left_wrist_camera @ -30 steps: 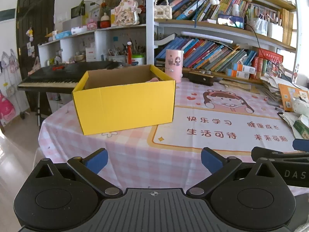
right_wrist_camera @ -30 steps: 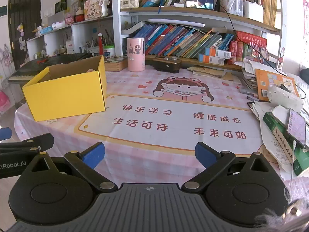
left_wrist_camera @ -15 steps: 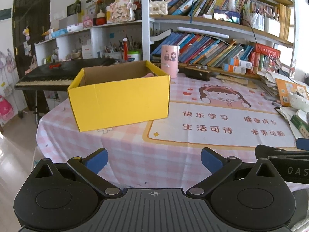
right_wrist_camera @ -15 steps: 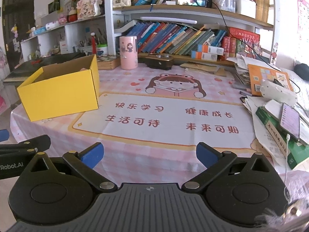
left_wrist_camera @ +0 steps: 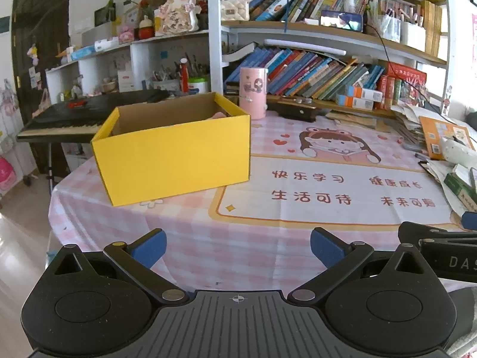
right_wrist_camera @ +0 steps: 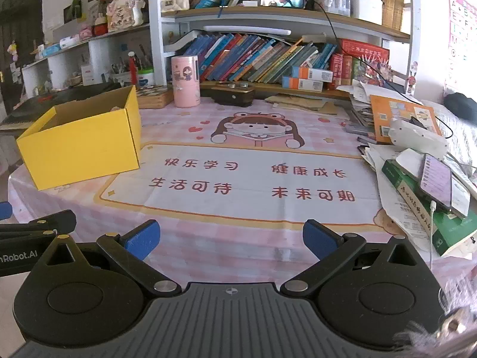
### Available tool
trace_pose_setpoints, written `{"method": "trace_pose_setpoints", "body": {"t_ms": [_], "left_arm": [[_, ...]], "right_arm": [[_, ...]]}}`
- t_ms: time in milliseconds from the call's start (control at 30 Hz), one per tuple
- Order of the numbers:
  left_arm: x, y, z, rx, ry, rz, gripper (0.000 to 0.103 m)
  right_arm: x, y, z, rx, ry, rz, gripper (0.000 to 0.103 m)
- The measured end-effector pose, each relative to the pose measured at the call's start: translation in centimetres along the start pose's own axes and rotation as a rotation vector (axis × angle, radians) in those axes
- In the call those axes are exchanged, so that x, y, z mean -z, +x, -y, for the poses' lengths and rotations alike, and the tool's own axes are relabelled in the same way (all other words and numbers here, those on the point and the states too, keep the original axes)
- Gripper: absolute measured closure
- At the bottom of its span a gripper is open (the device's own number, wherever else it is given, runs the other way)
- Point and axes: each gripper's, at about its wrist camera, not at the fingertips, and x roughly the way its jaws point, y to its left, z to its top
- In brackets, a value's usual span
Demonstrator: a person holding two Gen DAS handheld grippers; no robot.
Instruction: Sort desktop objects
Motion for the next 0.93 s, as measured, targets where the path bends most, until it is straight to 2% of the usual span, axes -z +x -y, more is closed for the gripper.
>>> {"method": "trace_pose_setpoints", "body": {"t_ms": [533, 933], "left_arm": [[-0.1, 0.5, 0.3, 0.039, -0.008, 0.001, 0.0], [-0.3, 1.3, 0.0, 0.035, -0.027, -0.027, 0.0]], "right_arm": [[-0.2, 0.6, 0.6, 0.006, 0.005, -0.015, 0.0], [-0.3, 1.1, 0.4, 0.001, -0.001, -0.031, 0.0]]}}
